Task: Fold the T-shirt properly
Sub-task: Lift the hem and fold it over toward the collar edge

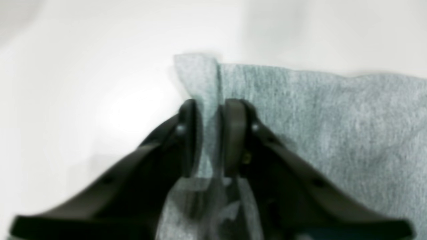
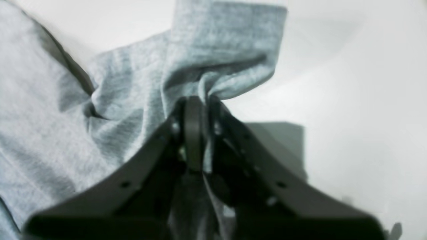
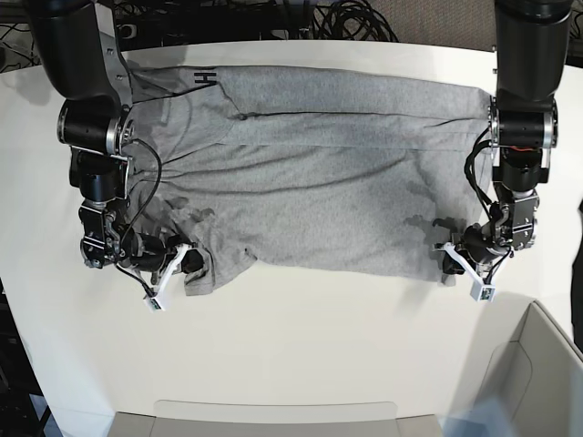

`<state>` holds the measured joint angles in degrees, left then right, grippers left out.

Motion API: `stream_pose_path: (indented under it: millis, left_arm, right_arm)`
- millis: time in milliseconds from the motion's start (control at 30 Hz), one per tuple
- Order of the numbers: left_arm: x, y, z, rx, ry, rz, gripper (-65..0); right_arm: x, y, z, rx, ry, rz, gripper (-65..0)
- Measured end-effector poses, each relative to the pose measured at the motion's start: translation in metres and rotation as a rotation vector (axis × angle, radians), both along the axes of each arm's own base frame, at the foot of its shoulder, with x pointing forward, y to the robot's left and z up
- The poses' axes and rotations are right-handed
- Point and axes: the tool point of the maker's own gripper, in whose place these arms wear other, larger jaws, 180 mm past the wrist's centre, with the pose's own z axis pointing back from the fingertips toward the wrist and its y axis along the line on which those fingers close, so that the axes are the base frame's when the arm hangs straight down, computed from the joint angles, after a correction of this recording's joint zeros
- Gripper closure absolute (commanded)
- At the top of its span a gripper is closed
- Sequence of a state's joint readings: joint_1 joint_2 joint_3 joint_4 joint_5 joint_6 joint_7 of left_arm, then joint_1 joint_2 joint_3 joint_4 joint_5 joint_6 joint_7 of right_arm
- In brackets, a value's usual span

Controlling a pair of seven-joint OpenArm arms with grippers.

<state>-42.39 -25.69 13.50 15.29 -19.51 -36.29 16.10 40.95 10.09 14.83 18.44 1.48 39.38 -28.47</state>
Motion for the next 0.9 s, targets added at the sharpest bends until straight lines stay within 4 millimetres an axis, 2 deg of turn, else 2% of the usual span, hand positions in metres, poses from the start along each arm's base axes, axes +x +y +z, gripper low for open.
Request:
stream_pose_path:
  millis: [100, 233, 433, 600, 700, 800, 900]
  left_arm:
    - [0.001, 0.008, -0.001, 0.024, 0.002, 0.038, -1.4]
    - [0.001, 0.010, 0.000, -0.005, 0.004, 0.073, -0.1]
    - [-0.001, 0.018, 0.002, -0.084, 0.012, 0.156, 0.0]
    - [-0.003, 0.023, 0.002, -0.075, 0.022, 0.157, 0.0]
    - [-0.006, 0.023, 0.000, -0.081, 0.017, 0.163, 0.0]
    - [-0.010, 0.028, 0.002, -0.052, 0.030, 0.142, 0.0]
    - [-0.018, 0.031, 0.002, -0.018, 0.027, 0.116, 0.0]
  right_arm:
    - [0.000, 0.004, 0.000, 0.004, -0.001, 0.006, 0.0]
    - [0.003, 0.002, 0.001, -0.008, 0.002, -0.008, 0.0]
    - [0.014, -0.013, 0.012, -0.120, -0.047, -0.030, 0.0]
    - [0.009, -0.016, 0.014, -0.167, -0.034, -0.006, 0.0]
    - [0.014, -0.019, 0.028, -0.195, -0.091, -0.004, 0.0]
    - [0.011, -0.017, 0.035, -0.223, -0.139, 0.005, 0.0]
    - [-0.003, -0.013, 0.033, -0.269, -0.111, 0.035, 0.0]
